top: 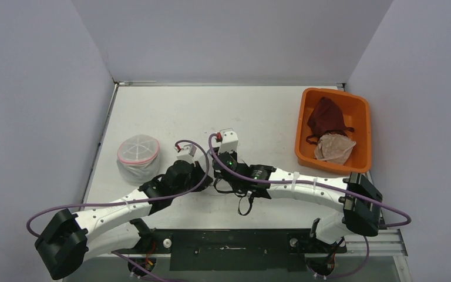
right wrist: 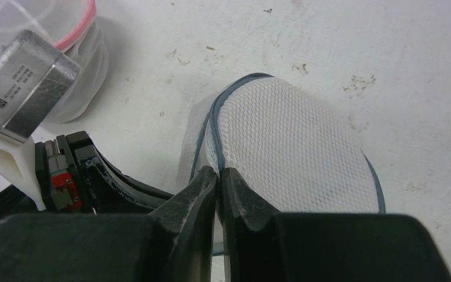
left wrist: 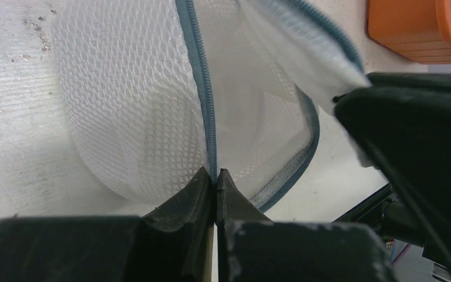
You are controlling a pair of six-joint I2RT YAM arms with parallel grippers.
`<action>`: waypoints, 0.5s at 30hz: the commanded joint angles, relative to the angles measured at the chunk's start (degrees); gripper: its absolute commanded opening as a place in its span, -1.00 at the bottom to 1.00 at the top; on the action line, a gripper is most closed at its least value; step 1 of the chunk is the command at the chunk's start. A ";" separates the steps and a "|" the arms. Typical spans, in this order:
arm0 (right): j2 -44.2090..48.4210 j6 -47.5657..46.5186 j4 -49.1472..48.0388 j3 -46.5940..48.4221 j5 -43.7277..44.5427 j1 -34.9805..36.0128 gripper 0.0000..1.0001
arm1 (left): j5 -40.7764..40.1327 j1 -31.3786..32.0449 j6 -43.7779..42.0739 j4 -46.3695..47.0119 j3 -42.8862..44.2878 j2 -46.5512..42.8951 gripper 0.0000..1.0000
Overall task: Unzip the laundry bag and remove the bra
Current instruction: Close the laundry bag at the center of the board.
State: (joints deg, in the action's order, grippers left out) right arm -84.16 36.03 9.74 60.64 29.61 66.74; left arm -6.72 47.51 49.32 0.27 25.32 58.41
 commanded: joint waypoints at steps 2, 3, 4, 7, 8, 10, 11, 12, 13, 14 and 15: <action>-0.49 1.83 -4.68 -1.67 -4.87 0.14 -0.73 | -1.04 -0.32 0.04 2.93 -0.48 -0.20 -1.00; -0.44 1.93 -4.69 -2.00 -4.99 0.14 -0.70 | -1.32 -0.31 0.07 2.66 -0.53 -0.29 -1.00; -0.33 1.98 -4.91 -2.32 -5.29 0.14 -0.67 | -1.69 -0.35 0.14 2.21 -0.61 -0.39 -1.00; -0.37 2.11 -5.65 -3.50 -6.20 0.14 -0.61 | -3.19 -0.41 0.65 -0.06 -0.62 -1.18 -1.00; -0.39 2.19 -6.11 -3.91 -6.51 0.14 -0.61 | -3.78 -0.40 0.95 -1.66 -0.62 -1.69 -0.95; -0.62 2.35 -7.08 -4.88 -7.46 0.14 -0.58 | -4.70 -0.48 1.72 -3.12 -0.94 -3.06 -0.83; -0.72 2.33 -7.65 -5.30 -8.00 0.14 -0.54 | -5.02 -0.53 2.07 -3.64 -1.09 -4.11 -0.75; -0.67 2.35 -8.20 -5.90 -8.64 0.21 -0.48 | -5.32 -0.60 2.39 -4.03 -1.33 -4.84 -0.69; -0.60 2.44 -8.79 -6.37 -9.26 0.30 -0.41 | -5.58 -0.64 2.70 -4.20 -1.59 -5.49 -0.66; -0.35 2.75 -9.19 -6.74 -9.64 0.32 -0.34 | -5.80 -0.66 2.93 -4.26 -2.00 -6.07 -0.64; 0.05 2.93 -9.28 -7.05 -9.87 0.41 -0.28 | -6.04 -0.74 3.11 -4.31 -2.38 -6.57 -0.62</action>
State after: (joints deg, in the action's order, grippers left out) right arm -85.03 37.71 4.84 54.72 21.82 66.78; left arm -10.39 47.31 50.94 -3.14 23.70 54.48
